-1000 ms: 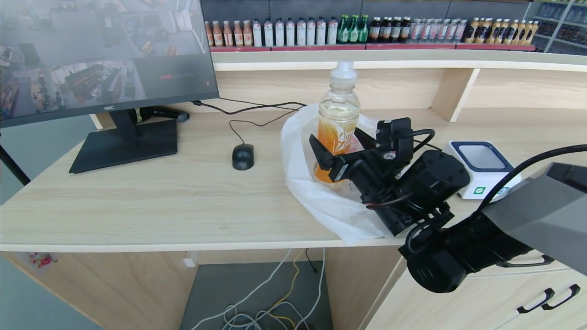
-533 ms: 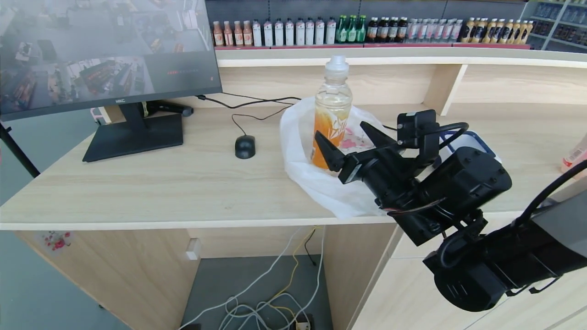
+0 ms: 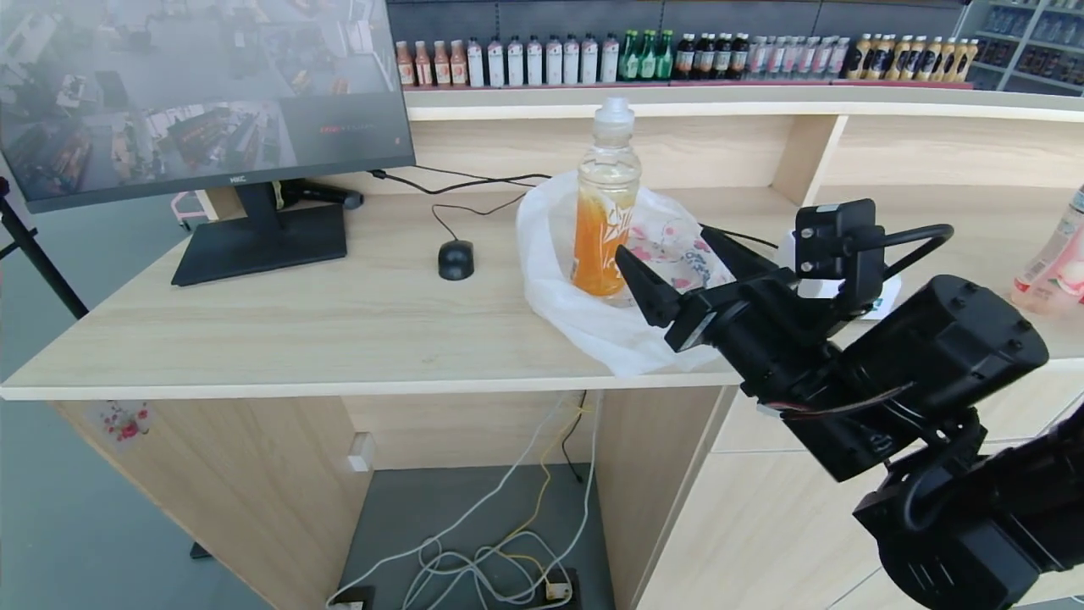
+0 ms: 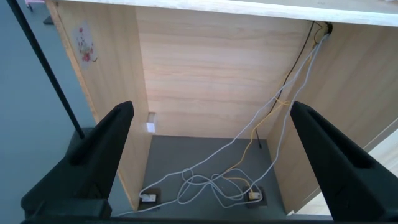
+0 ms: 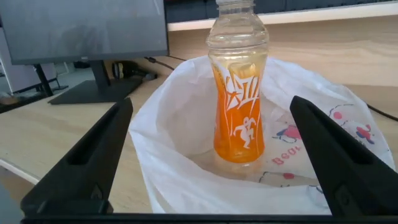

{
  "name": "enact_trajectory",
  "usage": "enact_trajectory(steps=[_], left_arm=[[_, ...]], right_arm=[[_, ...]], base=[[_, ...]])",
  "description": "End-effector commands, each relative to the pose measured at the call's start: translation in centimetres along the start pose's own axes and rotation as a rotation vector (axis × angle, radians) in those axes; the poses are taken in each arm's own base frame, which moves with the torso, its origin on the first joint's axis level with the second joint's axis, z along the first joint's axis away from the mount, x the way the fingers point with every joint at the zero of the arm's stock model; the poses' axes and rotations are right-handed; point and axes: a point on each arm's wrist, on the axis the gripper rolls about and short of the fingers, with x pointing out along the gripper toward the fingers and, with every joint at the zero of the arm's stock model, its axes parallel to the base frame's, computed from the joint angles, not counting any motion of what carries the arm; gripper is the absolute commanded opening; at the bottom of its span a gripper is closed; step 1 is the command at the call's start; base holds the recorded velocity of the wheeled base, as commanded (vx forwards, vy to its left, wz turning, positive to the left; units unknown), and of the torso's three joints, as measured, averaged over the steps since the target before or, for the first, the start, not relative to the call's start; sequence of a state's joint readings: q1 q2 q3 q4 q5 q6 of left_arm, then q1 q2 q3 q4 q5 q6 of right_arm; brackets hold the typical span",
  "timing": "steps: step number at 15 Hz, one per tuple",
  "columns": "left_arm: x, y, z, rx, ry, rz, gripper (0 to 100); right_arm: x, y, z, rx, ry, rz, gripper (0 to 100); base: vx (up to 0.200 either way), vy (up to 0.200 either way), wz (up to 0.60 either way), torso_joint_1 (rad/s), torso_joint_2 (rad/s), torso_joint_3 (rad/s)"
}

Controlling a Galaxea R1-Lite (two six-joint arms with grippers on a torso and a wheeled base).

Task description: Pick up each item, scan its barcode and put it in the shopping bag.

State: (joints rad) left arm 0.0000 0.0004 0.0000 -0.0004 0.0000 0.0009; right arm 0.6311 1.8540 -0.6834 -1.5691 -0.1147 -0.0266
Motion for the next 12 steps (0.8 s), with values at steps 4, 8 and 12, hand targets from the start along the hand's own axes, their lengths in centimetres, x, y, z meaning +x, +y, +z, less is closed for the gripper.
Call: enact_trajectory(steps=[4,8,12], left_arm=[[0.0,0.0,0.0,-0.001,0.000,0.000,100],[0.0,0.0,0.0,-0.002,0.000,0.000,100],[0.0,0.0,0.0,-0.004,0.000,0.000,100]], right_arm=[[-2.2,-0.3,1.5,-0.002,0.003,-0.001,100],[-3.9,-0.7,1.9,-0.027,0.027,-0.007,100],[-4.1,-0.7,2.1,-0.048,0.024,-0.009,100]], base=[[0.000,-0.200,0.00,0.005,0.00,0.002],[0.000,-0.200,0.00,-0.001,0.00,0.004],[0.000,-0.200,0.00,0.002,0.00,0.004]])
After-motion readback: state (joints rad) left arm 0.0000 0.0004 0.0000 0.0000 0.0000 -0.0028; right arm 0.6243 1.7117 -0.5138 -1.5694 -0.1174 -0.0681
